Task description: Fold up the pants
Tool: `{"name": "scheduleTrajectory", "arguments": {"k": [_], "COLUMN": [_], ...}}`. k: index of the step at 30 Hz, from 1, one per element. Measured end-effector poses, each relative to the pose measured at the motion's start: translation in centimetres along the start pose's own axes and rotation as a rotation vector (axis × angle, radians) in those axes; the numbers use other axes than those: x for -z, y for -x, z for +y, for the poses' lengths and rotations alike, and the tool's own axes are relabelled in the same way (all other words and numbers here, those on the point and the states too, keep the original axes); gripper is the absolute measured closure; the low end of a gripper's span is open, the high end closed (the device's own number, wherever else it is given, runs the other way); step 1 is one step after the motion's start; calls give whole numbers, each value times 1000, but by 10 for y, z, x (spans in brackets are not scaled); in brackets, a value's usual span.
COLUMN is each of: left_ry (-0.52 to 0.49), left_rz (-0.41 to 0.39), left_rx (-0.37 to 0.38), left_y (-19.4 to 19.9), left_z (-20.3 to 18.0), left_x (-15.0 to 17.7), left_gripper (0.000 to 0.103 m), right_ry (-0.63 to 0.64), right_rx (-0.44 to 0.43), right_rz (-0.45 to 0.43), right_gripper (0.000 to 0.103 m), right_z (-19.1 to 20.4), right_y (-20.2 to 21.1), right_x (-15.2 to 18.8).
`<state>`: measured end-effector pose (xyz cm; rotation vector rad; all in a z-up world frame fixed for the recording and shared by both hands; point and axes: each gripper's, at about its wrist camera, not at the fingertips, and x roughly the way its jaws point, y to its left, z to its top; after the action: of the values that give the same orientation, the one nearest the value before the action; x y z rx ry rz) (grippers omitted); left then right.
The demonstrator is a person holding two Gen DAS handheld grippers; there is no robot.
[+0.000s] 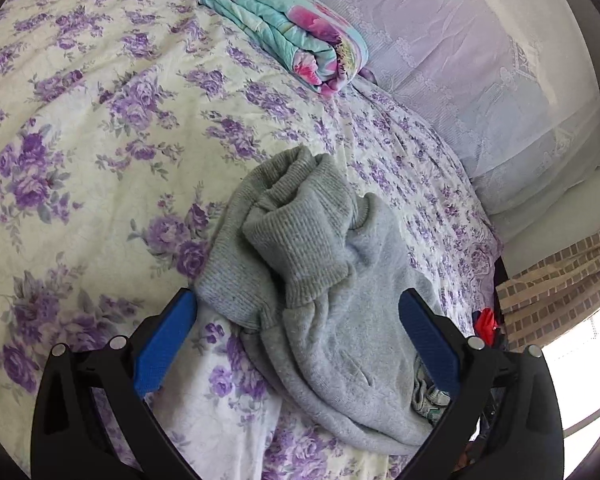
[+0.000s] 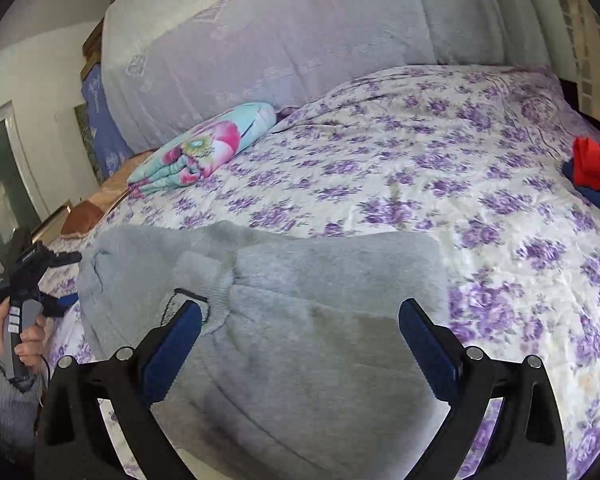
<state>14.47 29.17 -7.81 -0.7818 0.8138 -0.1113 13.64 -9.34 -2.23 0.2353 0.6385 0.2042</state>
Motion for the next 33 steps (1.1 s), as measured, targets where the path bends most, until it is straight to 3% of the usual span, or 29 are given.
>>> {"name": "scheduleTrajectory", "arguments": {"k": [8,13,15,17,22,27,33], "left_ry": [51,70,33,-3,-26,-163,-384], "left_rz": [-17,-58,-73,-80,-106,-184,-273], "left_rx": [-44,-79,-116,-142,-121,-149,-133], "left_y": [-13,-20,-18,-15,-2,18,45], "left_z": [-3,-8,-17,-23,-27,-65,-145], "left_x": [-5,-11,-6,-1,1,12,31], "left_gripper": [5,7,22,46,62,65,66], "right_ry": [-259,-274,-264,-254,-221,-231,-269], "right_rx": [-61,-90,-87,-75,-99,-131,-138], "right_rz": [54,42,47,58,74,64,29], "right_gripper": [4,4,4,4,4,4,4], "right_z": [-59,-63,-61,-59,-52,-54,-61], "right_y": [-16,-15,-16,-17,-17,-15,-4], "right_x": [16,19,20,20,22,23,24]}}
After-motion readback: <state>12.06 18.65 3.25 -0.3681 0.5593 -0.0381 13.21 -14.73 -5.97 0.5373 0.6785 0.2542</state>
